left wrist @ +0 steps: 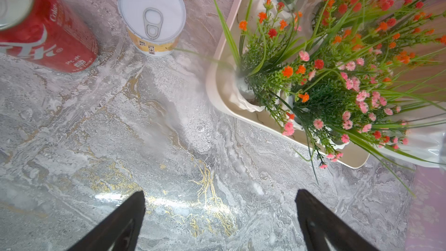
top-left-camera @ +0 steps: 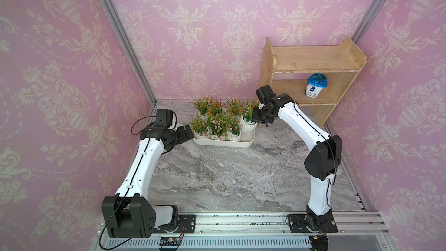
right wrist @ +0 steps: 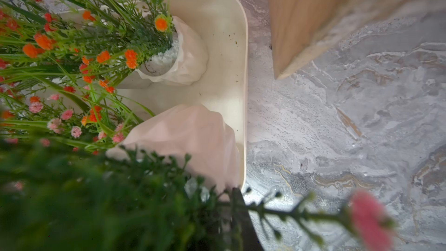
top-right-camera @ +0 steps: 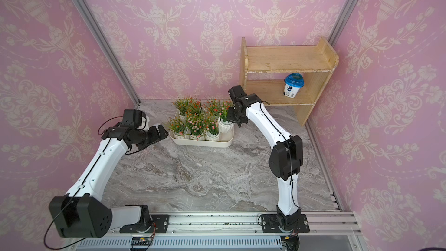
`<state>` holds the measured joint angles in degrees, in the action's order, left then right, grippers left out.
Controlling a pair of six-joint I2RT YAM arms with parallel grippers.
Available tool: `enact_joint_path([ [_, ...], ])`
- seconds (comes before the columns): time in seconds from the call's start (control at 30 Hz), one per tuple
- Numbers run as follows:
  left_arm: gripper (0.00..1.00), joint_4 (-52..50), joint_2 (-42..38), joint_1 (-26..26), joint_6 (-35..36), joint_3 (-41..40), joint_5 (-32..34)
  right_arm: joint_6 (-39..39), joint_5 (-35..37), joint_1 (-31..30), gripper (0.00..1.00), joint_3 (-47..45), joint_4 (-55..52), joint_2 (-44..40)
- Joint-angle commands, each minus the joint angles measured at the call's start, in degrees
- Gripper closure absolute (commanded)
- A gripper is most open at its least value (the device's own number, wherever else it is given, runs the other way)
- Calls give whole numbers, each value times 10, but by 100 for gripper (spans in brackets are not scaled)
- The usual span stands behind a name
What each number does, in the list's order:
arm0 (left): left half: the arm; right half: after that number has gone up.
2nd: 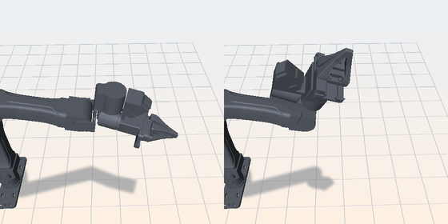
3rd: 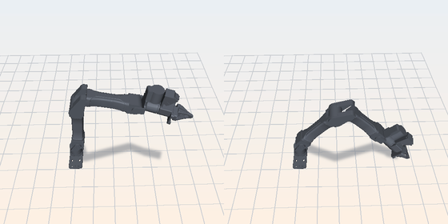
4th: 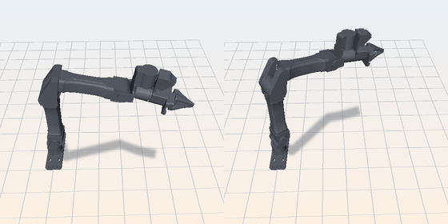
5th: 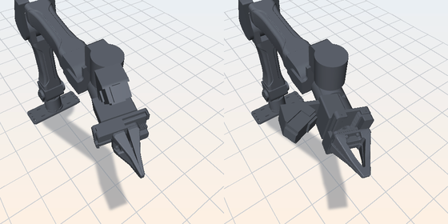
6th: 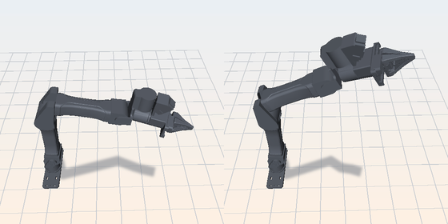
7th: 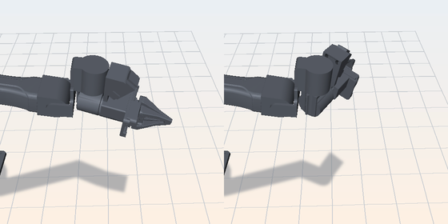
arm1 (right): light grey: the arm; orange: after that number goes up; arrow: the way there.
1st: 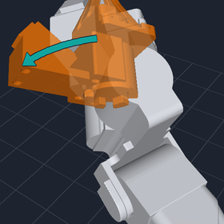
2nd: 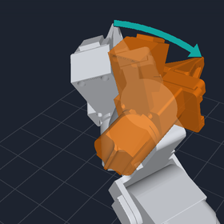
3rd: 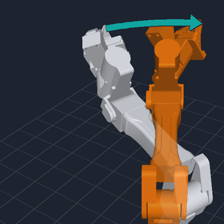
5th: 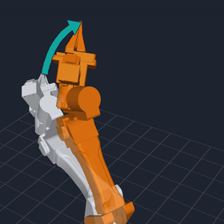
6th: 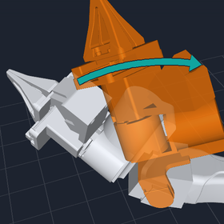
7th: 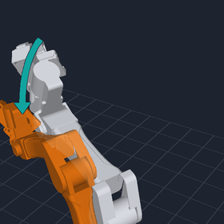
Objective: Put the potted gypsophila into the storage box
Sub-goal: Pick up the baby's breath potted plant from the center of the board, then place the baby's breath potted plant at the storage box.
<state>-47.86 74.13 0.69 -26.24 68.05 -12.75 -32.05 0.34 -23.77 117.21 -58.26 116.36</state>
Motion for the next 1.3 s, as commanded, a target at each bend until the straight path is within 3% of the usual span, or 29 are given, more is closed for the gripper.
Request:
enact_joint_path([
  [0.0, 1, -14, -13, 7, 19, -8, 5, 21, 9, -2, 91, 68, 11, 13],
  [0.5, 1, -11, -10, 14, 19, -9, -1, 39, 32, -14, 91, 85, 1, 13],
  [0.87, 1, -11, -14, 15, 18, -9, -3, 151, 61, -39, 92, 156, -15, 34],
  [1.07, 1, -17, -21, 17, 20, -8, 1, 227, 123, -39, 92, 172, -5, 50],
  [1.27, 1, -16, -21, 19, 17, -7, -1, 257, 115, -39, 92, 187, 22, 65],
])
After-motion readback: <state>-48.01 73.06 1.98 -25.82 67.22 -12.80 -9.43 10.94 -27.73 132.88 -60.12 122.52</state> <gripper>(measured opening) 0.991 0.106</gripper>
